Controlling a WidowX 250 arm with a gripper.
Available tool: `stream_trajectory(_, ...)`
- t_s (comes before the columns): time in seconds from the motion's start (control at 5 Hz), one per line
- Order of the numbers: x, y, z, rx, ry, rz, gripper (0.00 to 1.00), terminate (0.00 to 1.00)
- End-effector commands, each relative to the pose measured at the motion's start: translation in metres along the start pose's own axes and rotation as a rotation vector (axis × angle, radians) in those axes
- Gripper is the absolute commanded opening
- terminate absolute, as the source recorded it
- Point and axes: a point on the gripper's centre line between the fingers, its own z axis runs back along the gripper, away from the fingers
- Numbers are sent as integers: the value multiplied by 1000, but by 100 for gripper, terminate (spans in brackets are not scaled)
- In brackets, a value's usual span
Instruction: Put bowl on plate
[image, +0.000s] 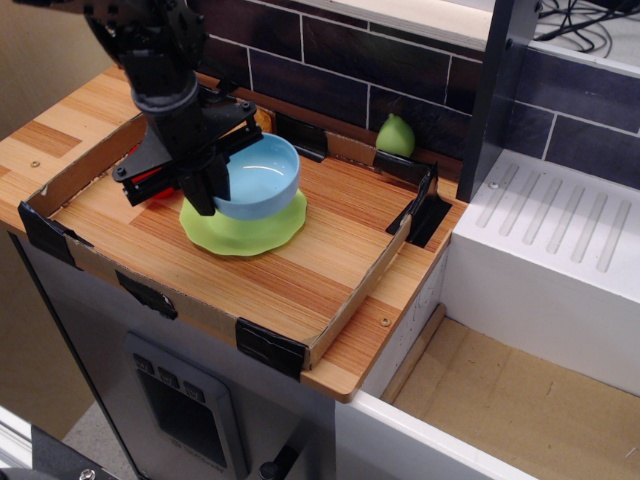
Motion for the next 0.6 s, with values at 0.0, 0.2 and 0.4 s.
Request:
stream_trajectory(0.0,10,-1,2,-12,-46,8,0,0)
stream_trajectory(0.2,12,0,-3,0,-55,6,0,0)
stream_trajectory(0.4,18,4,-11,16,-82,11,0,0)
